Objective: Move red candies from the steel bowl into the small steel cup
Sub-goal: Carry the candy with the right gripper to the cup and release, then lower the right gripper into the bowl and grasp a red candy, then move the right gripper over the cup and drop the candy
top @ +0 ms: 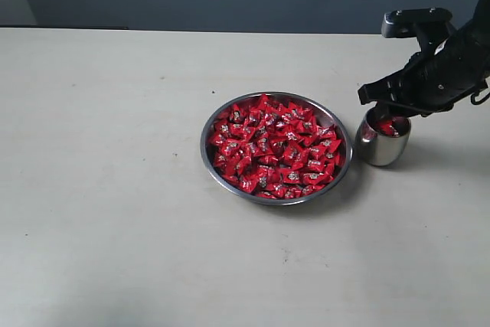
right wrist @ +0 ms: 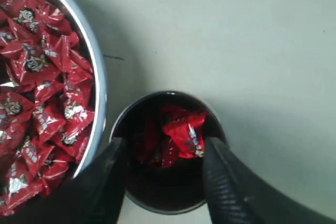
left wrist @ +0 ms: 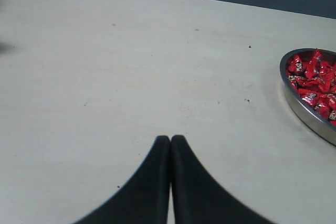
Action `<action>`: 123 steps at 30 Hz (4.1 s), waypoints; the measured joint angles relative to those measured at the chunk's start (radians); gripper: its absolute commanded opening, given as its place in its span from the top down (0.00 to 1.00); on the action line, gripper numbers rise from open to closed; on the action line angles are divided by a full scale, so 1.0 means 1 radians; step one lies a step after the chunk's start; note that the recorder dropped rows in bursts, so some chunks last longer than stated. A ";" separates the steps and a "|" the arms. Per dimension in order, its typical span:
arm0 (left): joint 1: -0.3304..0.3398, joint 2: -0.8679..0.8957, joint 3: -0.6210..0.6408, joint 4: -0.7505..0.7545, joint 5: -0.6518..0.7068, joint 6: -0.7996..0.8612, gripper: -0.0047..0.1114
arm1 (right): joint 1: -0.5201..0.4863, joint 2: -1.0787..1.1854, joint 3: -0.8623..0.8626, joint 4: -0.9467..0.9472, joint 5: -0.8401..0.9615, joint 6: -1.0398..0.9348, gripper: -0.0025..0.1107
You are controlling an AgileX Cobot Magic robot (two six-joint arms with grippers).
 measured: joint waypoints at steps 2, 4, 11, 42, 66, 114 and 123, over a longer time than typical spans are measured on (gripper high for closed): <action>0.000 0.000 0.000 0.000 0.000 0.000 0.96 | 0.002 -0.010 0.000 0.029 0.007 -0.006 0.58; 0.000 0.000 0.000 0.000 0.000 0.000 0.96 | 0.014 -0.019 0.000 0.081 0.013 -0.045 0.58; 0.000 0.000 0.000 -0.002 0.000 0.000 0.96 | 0.125 -0.026 0.000 0.262 0.046 -0.213 0.58; 0.000 0.000 0.000 -0.002 0.000 0.000 0.96 | 0.228 0.317 -0.171 0.283 0.067 -0.191 0.98; 0.000 0.000 0.000 -0.004 0.000 0.000 0.96 | 0.228 0.216 -0.171 0.266 0.109 -0.184 0.62; 0.000 0.000 0.000 -0.004 0.002 0.000 0.96 | 0.002 0.000 -0.112 -0.005 0.147 0.001 0.99; 0.000 0.000 0.000 -0.004 0.002 0.000 0.96 | 0.002 0.048 -0.110 -0.005 0.141 -0.011 0.61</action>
